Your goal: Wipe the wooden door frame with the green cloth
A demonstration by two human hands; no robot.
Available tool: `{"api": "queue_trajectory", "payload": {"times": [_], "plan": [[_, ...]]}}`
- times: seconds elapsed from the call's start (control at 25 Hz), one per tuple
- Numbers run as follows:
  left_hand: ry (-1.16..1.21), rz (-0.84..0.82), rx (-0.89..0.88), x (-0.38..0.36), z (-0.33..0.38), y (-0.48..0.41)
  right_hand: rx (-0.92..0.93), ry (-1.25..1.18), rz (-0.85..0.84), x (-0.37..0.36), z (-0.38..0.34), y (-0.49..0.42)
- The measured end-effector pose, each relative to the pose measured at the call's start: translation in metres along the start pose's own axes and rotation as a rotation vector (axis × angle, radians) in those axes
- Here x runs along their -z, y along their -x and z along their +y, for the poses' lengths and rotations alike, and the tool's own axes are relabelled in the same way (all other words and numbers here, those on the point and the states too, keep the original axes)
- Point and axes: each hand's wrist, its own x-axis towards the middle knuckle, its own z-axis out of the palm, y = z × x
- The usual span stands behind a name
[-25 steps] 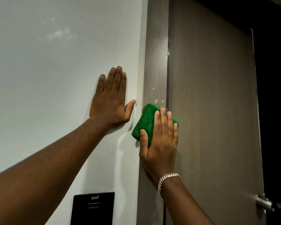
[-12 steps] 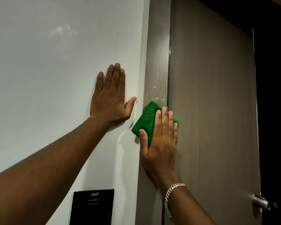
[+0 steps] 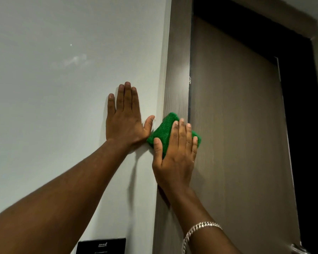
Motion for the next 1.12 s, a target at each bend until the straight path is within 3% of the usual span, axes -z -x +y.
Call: {"api": "queue_trajectory", "payload": {"times": [0.12, 0.24, 0.4, 0.56, 0.72, 0.88, 1.04, 1.12], "plan": [[-0.003, -0.002, 0.0, -0.001, 0.001, -0.001, 0.104, 0.003, -0.053, 0.004, 0.021, 0.017], [-0.006, 0.003, 0.007, -0.003, 0.001, -0.001, 0.004, -0.029, -0.011, 0.002, 0.018, -0.019], [0.022, 0.01, 0.008, -0.001, 0.0, -0.001, 0.187, 0.0, -0.042, 0.002, 0.022, -0.006], [0.014, 0.019, 0.017, -0.003, 0.0, -0.002, 0.042, -0.01, 0.013, -0.002, 0.013, -0.037], [0.002, 0.024, 0.012, 0.001, -0.007, -0.015, 0.26, 0.047, -0.068, 0.004, 0.029, -0.024], [-0.011, 0.03, 0.022, -0.001, -0.009, -0.023, 0.084, -0.006, -0.009, 0.001, 0.02, -0.061], [-0.005, 0.03, 0.003, 0.0, -0.012, -0.028, 0.25, 0.035, -0.037, 0.001, 0.028, -0.036], [0.004, 0.039, 0.007, 0.0, -0.012, -0.028, 0.183, 0.015, -0.005, -0.001, 0.027, -0.053]]}}
